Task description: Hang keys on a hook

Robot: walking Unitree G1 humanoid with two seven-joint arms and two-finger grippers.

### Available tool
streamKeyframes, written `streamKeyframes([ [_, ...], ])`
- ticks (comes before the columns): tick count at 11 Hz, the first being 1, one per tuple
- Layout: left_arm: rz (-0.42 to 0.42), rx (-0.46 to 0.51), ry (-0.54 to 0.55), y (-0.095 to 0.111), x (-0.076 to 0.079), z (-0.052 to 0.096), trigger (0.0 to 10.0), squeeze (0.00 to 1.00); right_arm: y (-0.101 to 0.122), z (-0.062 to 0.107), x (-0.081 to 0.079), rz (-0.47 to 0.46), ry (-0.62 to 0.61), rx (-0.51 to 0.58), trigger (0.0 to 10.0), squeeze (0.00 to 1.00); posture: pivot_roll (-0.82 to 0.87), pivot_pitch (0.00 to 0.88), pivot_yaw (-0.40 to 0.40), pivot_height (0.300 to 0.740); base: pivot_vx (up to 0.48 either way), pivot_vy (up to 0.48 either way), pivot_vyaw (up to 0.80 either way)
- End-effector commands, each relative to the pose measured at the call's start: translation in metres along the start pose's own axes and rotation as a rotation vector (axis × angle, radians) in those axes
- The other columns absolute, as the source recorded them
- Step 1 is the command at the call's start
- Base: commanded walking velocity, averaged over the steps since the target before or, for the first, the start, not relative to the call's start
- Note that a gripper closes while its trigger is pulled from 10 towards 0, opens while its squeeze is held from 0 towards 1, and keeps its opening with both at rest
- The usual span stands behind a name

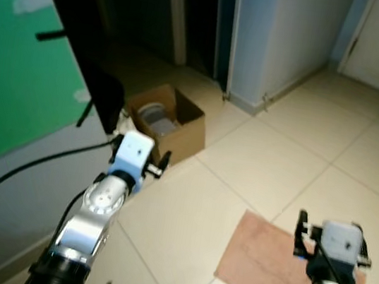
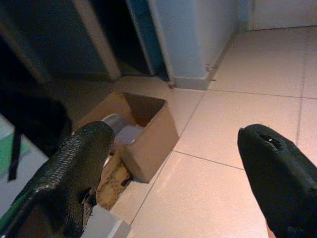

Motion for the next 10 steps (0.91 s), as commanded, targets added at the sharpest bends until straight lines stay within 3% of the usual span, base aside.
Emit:
streamKeyframes([
  [1, -0.006, -0.005, 0.037, 0.001, -0.005, -0.002, 10.0, 0.49, -0.003, -0.001, 0.003, 0.016, -0.012, -0.027, 10.0, 1.00, -0.20, 0.000, 0.163, 0.740, 0.000, 0.000, 0.80],
  [2, -0.012, 0.016, 0.076, 0.006, -0.008, -0.001, 10.0, 0.44, -0.001, -0.003, 0.000, -0.009, 0.011, -0.030, 10.0, 1.00, -0.20, 0.000, 0.146, 0.740, 0.000, 0.000, 0.80],
  [4, 0.012, 0.032, 0.058, 0.007, -0.002, 0.003, 10.0, 0.24, 0.006, -0.006, -0.006, -0.033, 0.061, -0.010, 10.0, 1.00, -0.18, 0.000, 0.086, 0.740, 0.000, 0.000, 0.80],
  [5, 0.030, 0.025, 0.065, 0.001, -0.003, 0.012, 10.0, 0.00, 0.011, -0.009, -0.012, -0.017, 0.111, 0.006, 10.0, 1.00, -0.16, 0.002, 0.048, 0.740, 0.000, 0.000, 0.80],
  [7, 0.028, -0.004, 0.146, -0.007, -0.012, 0.028, 10.0, 0.00, 0.017, -0.019, -0.020, 0.030, 0.182, 0.012, 10.0, 1.00, -0.14, 0.012, -0.040, 0.740, 0.000, 0.000, 0.80],
  [10, 0.027, 0.008, 0.162, -0.006, -0.009, 0.034, 10.0, 0.00, 0.028, -0.026, -0.027, 0.013, 0.229, 0.009, 10.0, 1.00, -0.14, 0.026, -0.115, 0.740, 0.000, 0.000, 0.80],
])
Point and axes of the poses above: a point about 5 cm out from each wrist's last joint towards the gripper, its own z axis pointing back from the gripper into the wrist, its own y axis along the axis of the wrist's last joint, x = y × z, the point moved 4 cm from there along -z, pointing out of the wrist towards the gripper, and after that the axes turned 14 degrees about -z, right-handed, at the moved point
